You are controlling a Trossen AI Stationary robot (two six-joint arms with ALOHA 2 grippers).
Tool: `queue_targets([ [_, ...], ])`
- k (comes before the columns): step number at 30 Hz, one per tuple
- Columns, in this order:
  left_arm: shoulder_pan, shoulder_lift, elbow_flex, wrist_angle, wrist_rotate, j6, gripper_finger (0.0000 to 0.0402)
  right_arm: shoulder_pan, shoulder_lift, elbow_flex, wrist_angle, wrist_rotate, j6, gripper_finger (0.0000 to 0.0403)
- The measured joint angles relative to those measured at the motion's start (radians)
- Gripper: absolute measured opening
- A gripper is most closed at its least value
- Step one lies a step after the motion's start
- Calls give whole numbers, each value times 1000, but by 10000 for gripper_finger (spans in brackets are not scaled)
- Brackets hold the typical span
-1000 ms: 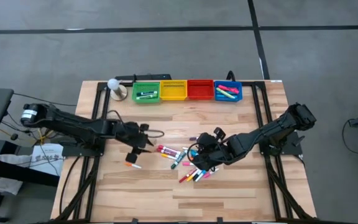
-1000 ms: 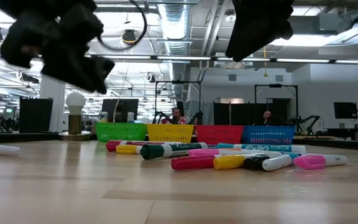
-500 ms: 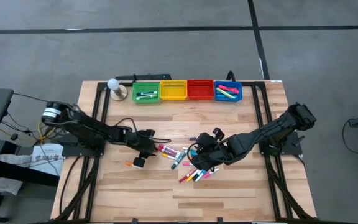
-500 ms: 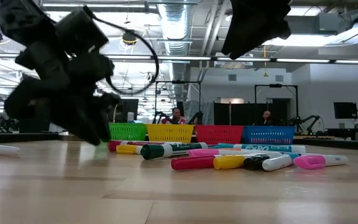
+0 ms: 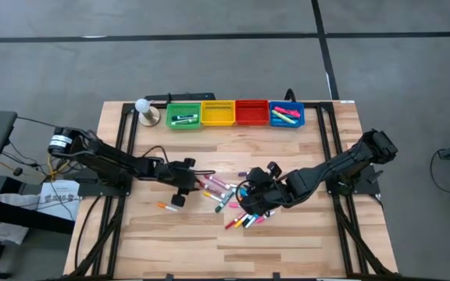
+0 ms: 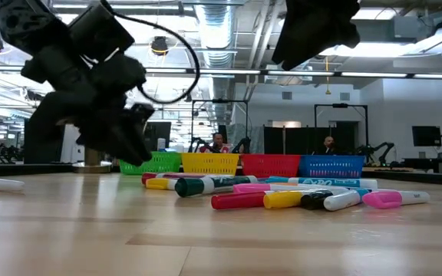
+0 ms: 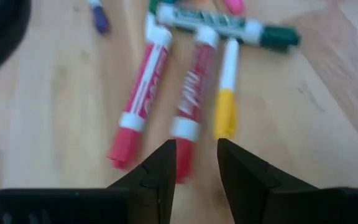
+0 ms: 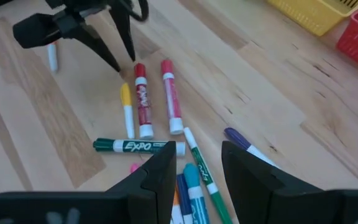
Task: Pick & Place Markers
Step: Put the red marker pen into the green basket
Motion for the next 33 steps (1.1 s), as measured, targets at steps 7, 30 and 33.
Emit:
queue_targets([
  [7, 0, -1, 1, 0, -20, 72, 117, 0, 0, 0, 0, 0, 0, 118],
  [30, 31, 163, 4, 90, -8, 45, 88, -1, 0, 0, -1, 1, 15, 118],
  [33, 34, 164, 4, 90, -15, 15, 60, 0, 0, 0, -1, 1, 15, 118],
])
